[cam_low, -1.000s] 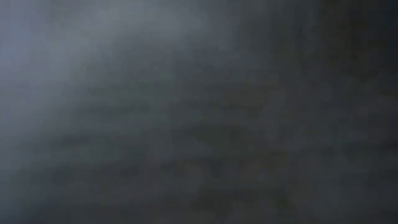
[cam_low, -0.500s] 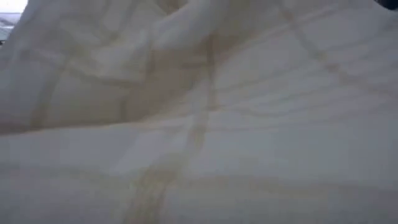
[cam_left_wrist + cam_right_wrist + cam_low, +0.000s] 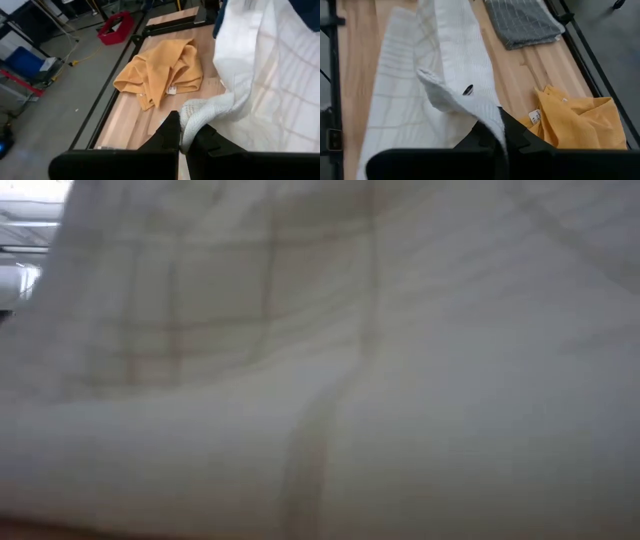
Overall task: Fold towel
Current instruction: Fold the white towel
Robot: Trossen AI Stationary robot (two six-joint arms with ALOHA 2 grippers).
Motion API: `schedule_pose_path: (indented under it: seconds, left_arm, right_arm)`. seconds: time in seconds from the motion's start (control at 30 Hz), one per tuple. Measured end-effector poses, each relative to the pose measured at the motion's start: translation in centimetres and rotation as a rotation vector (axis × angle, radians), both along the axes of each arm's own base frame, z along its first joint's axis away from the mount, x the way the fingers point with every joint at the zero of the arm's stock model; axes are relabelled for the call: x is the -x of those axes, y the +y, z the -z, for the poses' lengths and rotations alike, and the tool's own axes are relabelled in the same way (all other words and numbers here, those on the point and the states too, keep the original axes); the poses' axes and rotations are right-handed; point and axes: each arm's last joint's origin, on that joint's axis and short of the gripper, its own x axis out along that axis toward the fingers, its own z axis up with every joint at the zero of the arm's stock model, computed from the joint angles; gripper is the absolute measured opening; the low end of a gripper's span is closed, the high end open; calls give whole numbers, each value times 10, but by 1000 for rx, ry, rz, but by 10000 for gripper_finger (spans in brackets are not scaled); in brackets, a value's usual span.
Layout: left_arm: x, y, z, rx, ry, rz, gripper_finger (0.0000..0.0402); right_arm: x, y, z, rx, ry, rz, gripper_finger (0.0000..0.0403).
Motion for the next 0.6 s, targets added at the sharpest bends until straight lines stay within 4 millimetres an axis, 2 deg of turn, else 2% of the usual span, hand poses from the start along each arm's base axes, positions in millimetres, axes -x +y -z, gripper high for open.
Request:
schedule_pose_path:
  seconds: [0.2,0.37,0.47,0.6]
  left_arm:
    - [12,15,-9,33,23,40,1]
    - [22,27,-16,96,26,59,1]
    - [27,34,-12,109,37,63,1]
    - [33,41,2,125,95,76,1]
  right_arm:
    - [22,-15,-25,-51,-71,10,1]
    - [27,-19,-30,-51,-107,39,1]
    - [24,-18,-24,-29,-93,49,1]
    - [14,-19,1,22,-30,104,1]
